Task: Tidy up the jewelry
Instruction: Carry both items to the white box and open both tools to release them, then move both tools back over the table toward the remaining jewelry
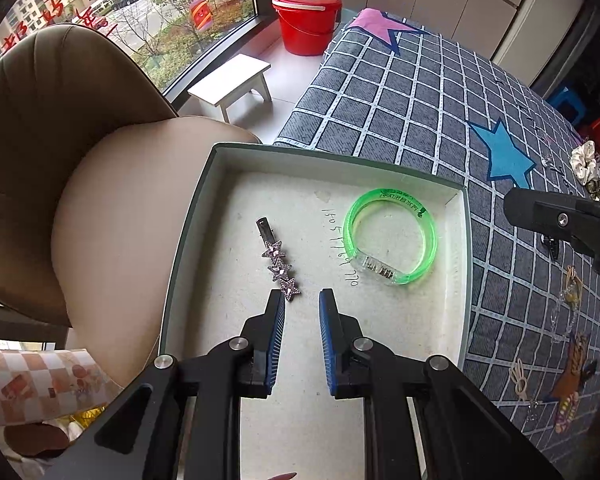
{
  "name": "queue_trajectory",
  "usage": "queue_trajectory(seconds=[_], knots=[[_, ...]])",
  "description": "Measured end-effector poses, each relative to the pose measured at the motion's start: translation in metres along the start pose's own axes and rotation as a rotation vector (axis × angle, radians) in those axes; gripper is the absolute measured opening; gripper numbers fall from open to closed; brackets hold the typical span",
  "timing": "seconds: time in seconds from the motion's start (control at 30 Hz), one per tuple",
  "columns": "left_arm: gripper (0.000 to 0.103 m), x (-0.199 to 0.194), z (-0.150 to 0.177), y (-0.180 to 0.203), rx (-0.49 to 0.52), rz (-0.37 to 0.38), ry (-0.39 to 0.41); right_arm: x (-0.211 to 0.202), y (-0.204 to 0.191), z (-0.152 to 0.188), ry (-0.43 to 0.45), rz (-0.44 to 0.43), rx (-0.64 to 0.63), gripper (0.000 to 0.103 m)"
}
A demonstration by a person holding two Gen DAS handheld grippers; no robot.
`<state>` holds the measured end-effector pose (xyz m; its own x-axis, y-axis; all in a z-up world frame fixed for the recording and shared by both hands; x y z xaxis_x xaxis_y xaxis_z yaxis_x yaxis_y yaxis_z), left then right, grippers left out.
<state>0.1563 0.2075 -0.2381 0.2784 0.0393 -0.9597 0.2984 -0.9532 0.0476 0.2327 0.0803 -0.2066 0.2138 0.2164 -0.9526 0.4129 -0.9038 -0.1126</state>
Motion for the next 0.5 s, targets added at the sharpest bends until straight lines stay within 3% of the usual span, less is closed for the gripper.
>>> queue_trajectory(seconds=[0.03,0.07,0.1,0.17,0.33,0.4,0.5], knots=[[0.025,-0.001,-0.001,0.004,0.008,0.002,0.003,-0.003,0.001,0.004,0.004,0.003,0.005,0.061],[0.045,-0.005,0.000,0.007,0.016,0.003,0.007,-0.007,0.003,0.006,0.007,0.005,0.011,0.063],[0.098,-0.009,0.001,0.011,0.021,0.002,0.012,-0.012,0.006,0.009,0.011,0.007,0.016,0.065],[0.103,-0.020,0.001,0.015,0.027,-0.020,0.048,-0.022,0.015,0.018,0.020,0.014,0.031,0.067],[0.103,-0.031,0.008,0.040,0.078,-0.007,0.036,-0.040,0.039,0.049,0.014,0.021,0.099,0.071],[0.103,-0.036,0.014,0.052,0.105,0.001,0.028,-0.047,0.050,0.065,0.009,0.028,0.127,0.081],[0.103,-0.042,0.025,0.072,0.159,0.010,0.016,-0.057,0.071,0.094,-0.001,0.039,0.184,0.083]])
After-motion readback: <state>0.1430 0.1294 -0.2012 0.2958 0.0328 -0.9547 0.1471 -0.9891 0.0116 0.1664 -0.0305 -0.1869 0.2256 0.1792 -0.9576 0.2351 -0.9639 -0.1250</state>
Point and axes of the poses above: each gripper's, at about its wrist camera, not at the fingertips, and x roughly the way its jaws point, y to its right, z to its underside, the point moved 10 cm from there along x, roughly the way its jaws point, and after that the axes turned 10 degrees about -x, right-handed, at the moved point
